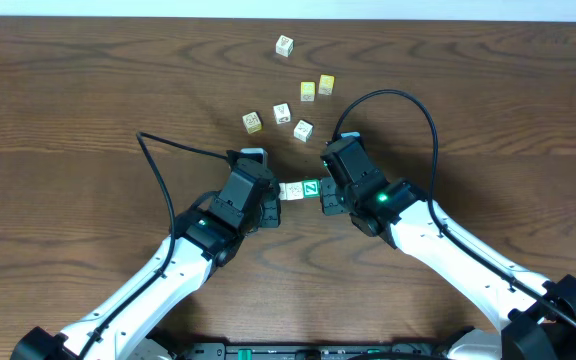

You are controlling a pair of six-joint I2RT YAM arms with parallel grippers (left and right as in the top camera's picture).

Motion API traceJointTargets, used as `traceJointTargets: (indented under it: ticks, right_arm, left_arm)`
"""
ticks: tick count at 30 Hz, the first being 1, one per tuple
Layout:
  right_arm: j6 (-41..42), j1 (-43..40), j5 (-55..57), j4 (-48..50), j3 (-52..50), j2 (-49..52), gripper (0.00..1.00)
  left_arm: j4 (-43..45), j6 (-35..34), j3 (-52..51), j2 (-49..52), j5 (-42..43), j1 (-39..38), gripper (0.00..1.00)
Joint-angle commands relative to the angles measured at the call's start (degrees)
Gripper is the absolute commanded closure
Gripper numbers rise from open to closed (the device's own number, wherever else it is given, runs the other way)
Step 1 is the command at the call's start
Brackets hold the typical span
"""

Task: Lift 4 blocks

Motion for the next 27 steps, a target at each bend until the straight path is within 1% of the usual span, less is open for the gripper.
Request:
traceJointTargets:
  ticks: [1,27]
  right_arm:
    - [-0.8,5.6,-19.2,2.7,2.3,0.9,0.99]
    - [-0.2,5.6,-21.0,1.3,2.3,0.9,0.99]
  left_arm:
    - [4.5,0.1,3.7,-0.6,13.1,-4.3,0.93]
    - [4.8,-0.2,3.7,-0.5,13.6,-4.4,0.93]
